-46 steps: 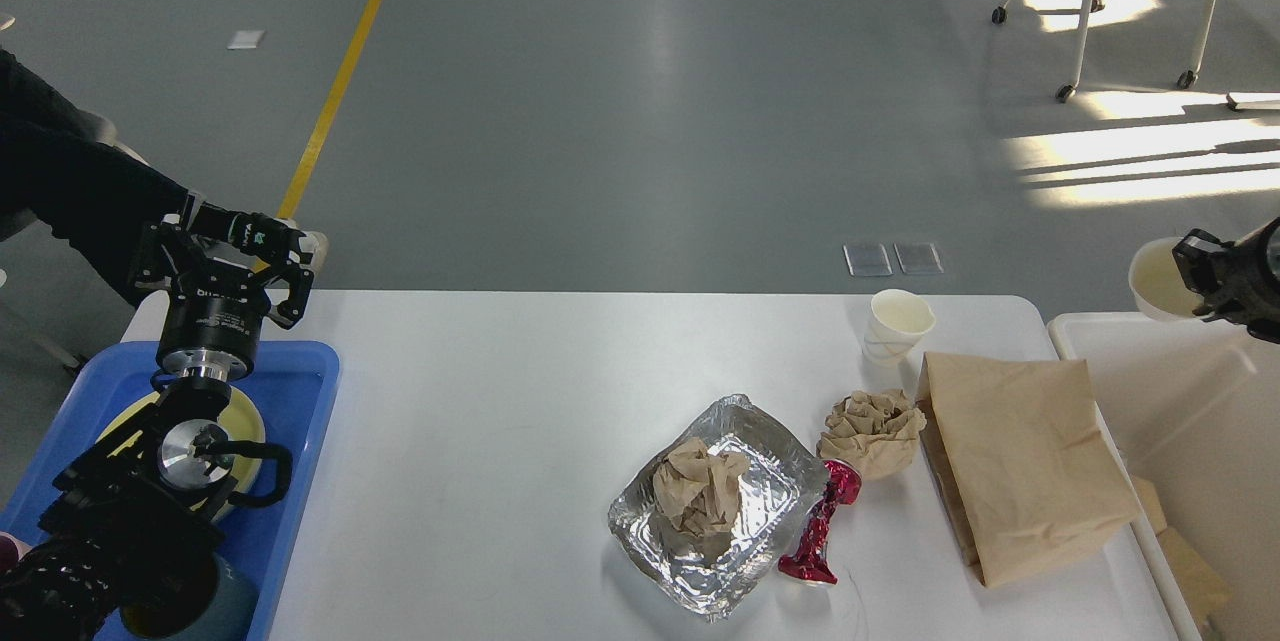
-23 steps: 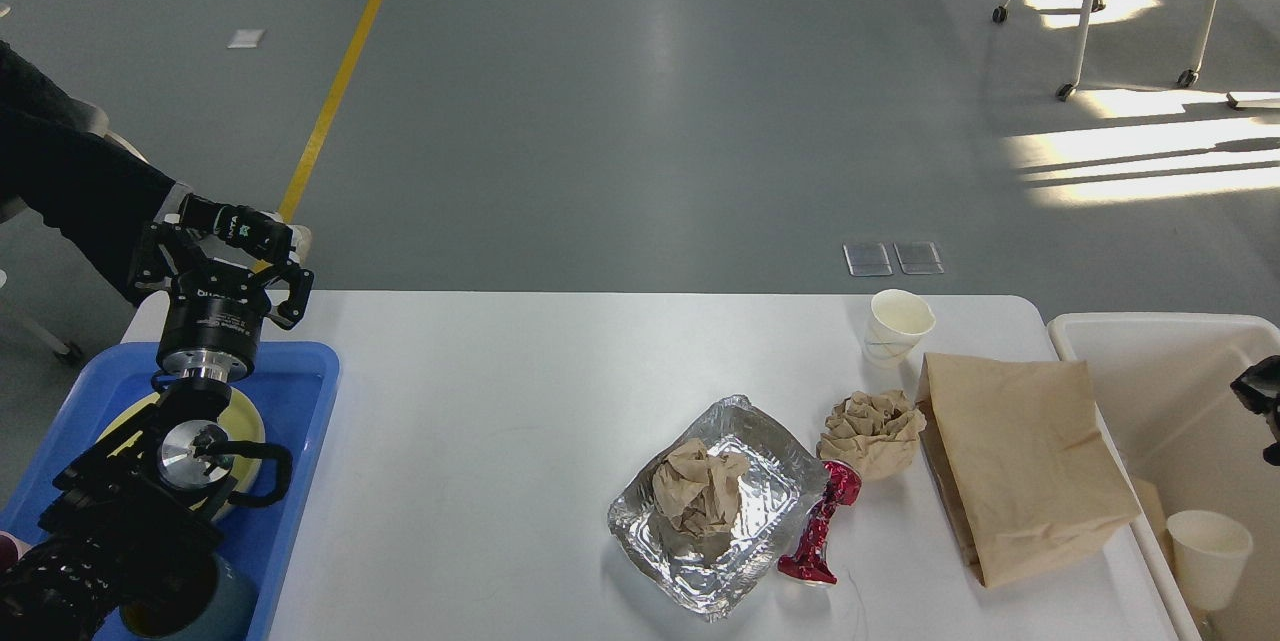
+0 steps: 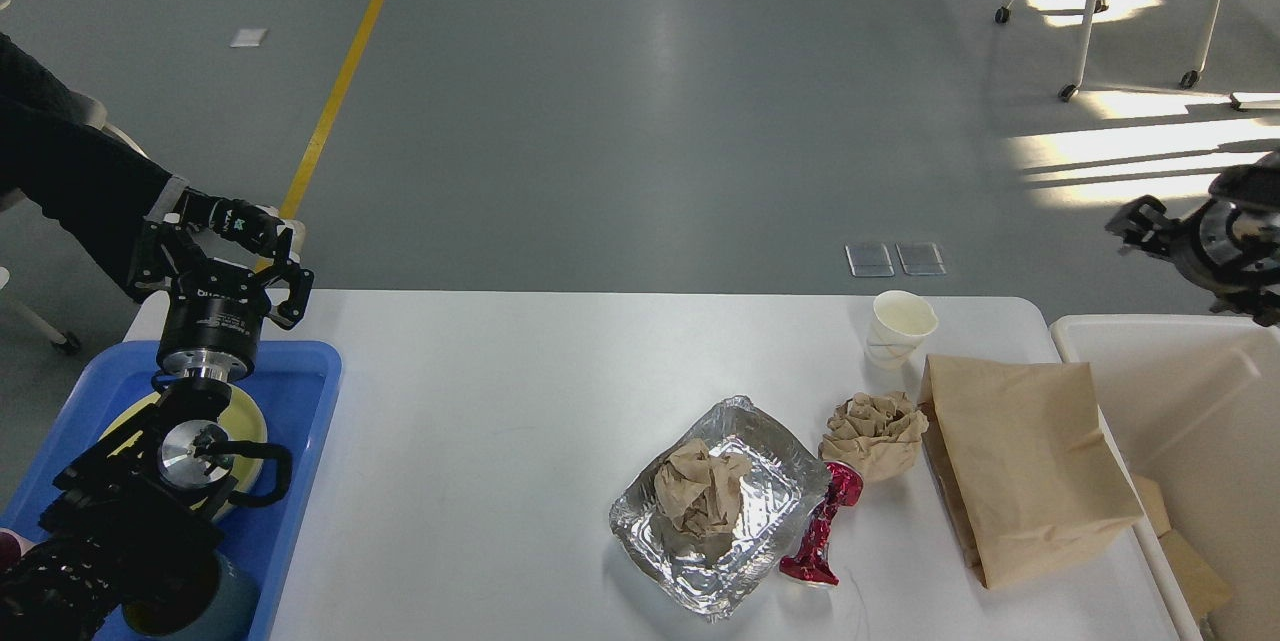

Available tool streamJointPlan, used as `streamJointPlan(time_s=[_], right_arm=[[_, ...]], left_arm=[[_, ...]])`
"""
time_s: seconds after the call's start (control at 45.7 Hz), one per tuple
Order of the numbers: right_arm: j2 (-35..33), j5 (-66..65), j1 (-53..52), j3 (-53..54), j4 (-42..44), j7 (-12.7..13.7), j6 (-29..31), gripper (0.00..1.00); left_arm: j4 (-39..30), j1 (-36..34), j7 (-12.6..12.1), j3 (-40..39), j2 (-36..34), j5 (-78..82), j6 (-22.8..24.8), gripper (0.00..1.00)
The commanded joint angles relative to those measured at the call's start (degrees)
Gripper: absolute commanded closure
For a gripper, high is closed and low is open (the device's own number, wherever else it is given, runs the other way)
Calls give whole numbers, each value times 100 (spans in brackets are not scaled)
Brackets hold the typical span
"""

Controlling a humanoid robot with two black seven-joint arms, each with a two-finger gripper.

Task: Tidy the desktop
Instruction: 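Carry the white cup into the white bin and open the right gripper, then move the right gripper to the large brown paper bag and grasp it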

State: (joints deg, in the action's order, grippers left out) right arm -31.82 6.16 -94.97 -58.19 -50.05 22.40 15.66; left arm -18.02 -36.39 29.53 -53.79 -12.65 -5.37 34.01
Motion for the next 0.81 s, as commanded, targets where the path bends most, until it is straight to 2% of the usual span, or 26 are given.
streamJointPlan(time_s=[0.0,0.328,0.394,0.525,0.657,0.788], right_arm=[[272,-1,-1013,27,-566,1,1000,0],[668,-1,-2815,53,-2491,-7,1712,0],[677,-1,-3202,88,-2650,-7,1896,0],[677,8,-3817,123,-2668,-34,2652,0],[668,-9,-3670,45,-2641,-16,2662,0],[598,-115,-2677,-78,-2588,1,2224,0]], left_arm=[[0,0,0,0,0,9,0,3],[0,0,0,0,0,1,0,3],[0,0,0,0,0,1,0,3],[0,0,0,0,0,1,0,3],[0,0,0,0,0,1,0,3],[0,0,0,0,0,1,0,3]])
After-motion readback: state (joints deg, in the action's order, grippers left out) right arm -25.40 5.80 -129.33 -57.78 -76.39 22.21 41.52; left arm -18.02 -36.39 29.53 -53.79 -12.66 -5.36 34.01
